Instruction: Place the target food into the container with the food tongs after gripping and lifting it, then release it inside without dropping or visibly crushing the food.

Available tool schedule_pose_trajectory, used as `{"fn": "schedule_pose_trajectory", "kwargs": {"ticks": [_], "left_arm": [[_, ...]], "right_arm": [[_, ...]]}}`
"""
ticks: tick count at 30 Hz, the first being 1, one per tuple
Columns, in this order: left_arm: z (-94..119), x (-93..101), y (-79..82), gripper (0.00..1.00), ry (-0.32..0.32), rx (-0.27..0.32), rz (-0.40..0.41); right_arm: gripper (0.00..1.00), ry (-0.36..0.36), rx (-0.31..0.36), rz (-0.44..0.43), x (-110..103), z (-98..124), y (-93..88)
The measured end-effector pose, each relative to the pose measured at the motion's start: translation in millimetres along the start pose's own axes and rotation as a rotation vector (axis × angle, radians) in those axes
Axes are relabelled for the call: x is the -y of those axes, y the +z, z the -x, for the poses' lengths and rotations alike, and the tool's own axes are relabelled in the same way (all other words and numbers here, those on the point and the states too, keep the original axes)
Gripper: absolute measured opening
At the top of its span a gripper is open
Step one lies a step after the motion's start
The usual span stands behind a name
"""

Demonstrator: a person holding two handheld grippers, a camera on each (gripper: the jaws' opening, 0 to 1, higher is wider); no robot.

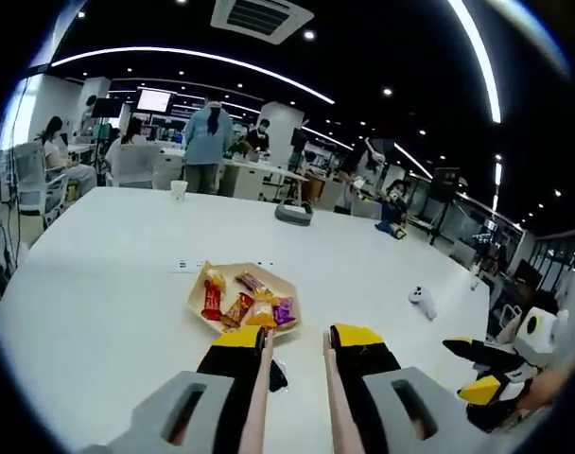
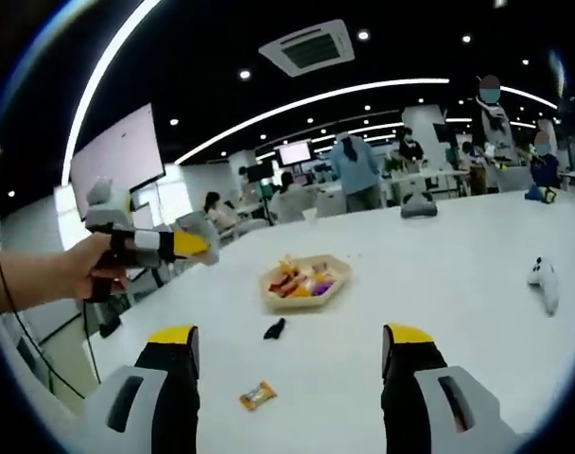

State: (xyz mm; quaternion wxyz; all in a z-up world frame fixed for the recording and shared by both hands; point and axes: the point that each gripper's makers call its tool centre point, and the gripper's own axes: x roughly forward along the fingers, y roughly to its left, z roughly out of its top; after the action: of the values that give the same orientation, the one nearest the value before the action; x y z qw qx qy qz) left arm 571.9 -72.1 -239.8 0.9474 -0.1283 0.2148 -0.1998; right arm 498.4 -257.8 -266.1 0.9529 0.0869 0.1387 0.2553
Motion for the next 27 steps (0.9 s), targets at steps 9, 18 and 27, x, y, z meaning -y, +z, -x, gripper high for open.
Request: {"fn": "schedule_pose_trajectory", "kwargs": {"ticks": [9, 18, 27], "left_arm": [[-9, 16.5, -7.4, 0.26, 0.021, -0.001, -0.045], [-18, 23.7, -11.6, 0.27, 0.102, 0.002, -0.021], [-3, 2.5, -29.9, 0.27, 0.215, 0.014, 0.022]], "right_arm": [[0.80, -0.003, 0.038, 0.015, 17, -6, 17.7], [0.80, 0.137, -0.002, 0.056, 3, -34, 22.1], [0.79, 0.131, -0.027, -0.033, 24, -30, 7.4]]}}
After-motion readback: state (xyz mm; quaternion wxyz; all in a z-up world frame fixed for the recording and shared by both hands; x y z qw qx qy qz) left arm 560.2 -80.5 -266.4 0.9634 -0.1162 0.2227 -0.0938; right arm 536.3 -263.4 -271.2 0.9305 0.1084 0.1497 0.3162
